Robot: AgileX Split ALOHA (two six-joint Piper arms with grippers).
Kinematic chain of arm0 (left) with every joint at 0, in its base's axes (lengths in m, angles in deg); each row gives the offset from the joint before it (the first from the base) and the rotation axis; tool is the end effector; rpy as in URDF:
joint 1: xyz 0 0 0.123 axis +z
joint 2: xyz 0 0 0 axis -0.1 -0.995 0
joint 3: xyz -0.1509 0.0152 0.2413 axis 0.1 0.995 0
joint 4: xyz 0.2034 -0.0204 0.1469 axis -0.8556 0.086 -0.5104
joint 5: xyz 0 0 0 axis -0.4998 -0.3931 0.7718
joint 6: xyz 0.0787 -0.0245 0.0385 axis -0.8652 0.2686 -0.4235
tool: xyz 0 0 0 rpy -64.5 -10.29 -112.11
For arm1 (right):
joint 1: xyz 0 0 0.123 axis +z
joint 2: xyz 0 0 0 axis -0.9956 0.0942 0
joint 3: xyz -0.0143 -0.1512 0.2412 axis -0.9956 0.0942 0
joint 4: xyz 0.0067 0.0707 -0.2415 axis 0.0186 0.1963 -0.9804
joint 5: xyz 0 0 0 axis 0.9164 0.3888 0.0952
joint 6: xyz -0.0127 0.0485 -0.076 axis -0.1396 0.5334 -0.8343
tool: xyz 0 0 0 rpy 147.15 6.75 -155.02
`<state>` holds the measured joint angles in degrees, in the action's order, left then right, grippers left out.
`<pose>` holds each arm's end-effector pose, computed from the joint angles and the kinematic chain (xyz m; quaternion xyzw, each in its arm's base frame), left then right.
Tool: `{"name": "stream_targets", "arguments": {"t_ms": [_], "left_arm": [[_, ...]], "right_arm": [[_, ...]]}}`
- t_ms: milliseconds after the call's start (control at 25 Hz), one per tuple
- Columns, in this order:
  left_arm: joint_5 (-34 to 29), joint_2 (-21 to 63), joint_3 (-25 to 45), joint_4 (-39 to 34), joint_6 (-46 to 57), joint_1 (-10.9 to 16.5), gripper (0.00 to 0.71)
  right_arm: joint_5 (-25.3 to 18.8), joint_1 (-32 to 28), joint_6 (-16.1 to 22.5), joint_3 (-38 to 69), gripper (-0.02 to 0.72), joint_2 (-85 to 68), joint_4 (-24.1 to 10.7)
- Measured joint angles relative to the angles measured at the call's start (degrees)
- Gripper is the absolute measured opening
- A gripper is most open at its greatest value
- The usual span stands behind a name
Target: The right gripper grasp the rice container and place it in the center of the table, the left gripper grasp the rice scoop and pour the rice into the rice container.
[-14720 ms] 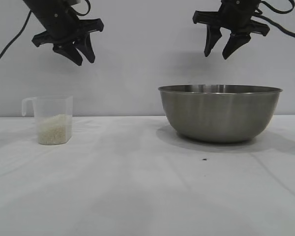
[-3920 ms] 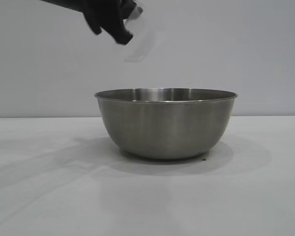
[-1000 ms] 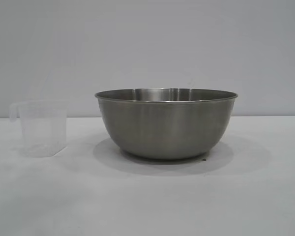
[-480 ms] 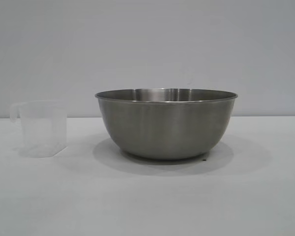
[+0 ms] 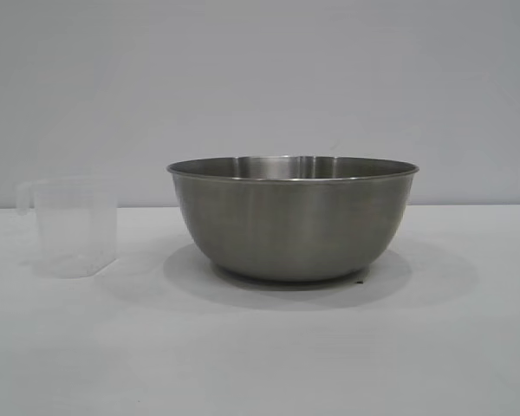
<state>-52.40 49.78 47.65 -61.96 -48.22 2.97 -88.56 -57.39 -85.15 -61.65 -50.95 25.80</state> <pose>-0.0057 -0.0023 0.2703 0.0621 0.8689 -0.0056 0.4911 -0.0067 -0.0084 0.2678 -0.1845 0.8525 0.0993 0.4789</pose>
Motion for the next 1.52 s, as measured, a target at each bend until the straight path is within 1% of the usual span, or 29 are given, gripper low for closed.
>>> {"name": "stream_targets", "arguments": {"t_ms": [880,960,1040,1200,1400,1520], "left_arm": [[0.0,0.1,0.0,0.1,0.0,0.0,0.266],[0.0,0.1,0.0,0.1,0.0,0.0,0.266],[0.0,0.1,0.0,0.1,0.0,0.0,0.266],[0.0,1.2,0.0,0.1,0.0,0.2,0.266],[-0.1,1.3,0.0,0.1,0.0,3.3,0.266],[-0.1,1.3,0.0,0.1,0.0,3.8,0.266]], "right_arm": [[0.0,0.0,0.0,0.0,0.346,0.0,0.0],[0.0,-0.9,0.0,0.0,0.346,0.0,0.0],[0.0,-2.9,0.0,0.0,0.346,0.0,0.0],[0.0,-9.1,0.0,0.0,0.346,0.0,0.0],[0.0,-16.6,0.0,0.0,0.346,0.0,0.0],[0.0,-20.5,0.0,0.0,0.346,0.0,0.1]]}}
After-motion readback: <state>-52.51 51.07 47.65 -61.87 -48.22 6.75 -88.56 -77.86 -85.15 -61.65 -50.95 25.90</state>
